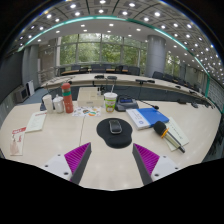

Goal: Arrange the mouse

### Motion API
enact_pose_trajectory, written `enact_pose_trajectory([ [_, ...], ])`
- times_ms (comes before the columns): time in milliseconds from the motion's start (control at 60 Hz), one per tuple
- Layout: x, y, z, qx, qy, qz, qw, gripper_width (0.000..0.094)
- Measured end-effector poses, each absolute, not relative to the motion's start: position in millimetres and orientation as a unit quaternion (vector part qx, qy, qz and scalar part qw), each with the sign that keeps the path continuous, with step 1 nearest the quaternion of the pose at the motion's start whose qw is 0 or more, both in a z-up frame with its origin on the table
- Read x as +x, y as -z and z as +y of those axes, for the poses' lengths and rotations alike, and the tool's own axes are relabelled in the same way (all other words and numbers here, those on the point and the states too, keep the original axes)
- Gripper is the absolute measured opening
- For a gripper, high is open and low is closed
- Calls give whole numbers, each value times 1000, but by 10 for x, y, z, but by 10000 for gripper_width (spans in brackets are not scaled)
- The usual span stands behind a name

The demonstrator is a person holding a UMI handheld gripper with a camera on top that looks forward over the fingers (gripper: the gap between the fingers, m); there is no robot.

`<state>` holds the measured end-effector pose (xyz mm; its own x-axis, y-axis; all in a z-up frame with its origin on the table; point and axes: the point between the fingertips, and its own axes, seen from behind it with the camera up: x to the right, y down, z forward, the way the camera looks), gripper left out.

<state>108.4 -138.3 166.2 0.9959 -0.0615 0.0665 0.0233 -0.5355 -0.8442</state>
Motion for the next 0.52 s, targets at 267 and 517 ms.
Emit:
enact_pose_trajectory([
  [267,790,-2045,-2373,-863,58,-4,502,855],
  [517,703,-2168,-2623,-860,47,3,509,852],
])
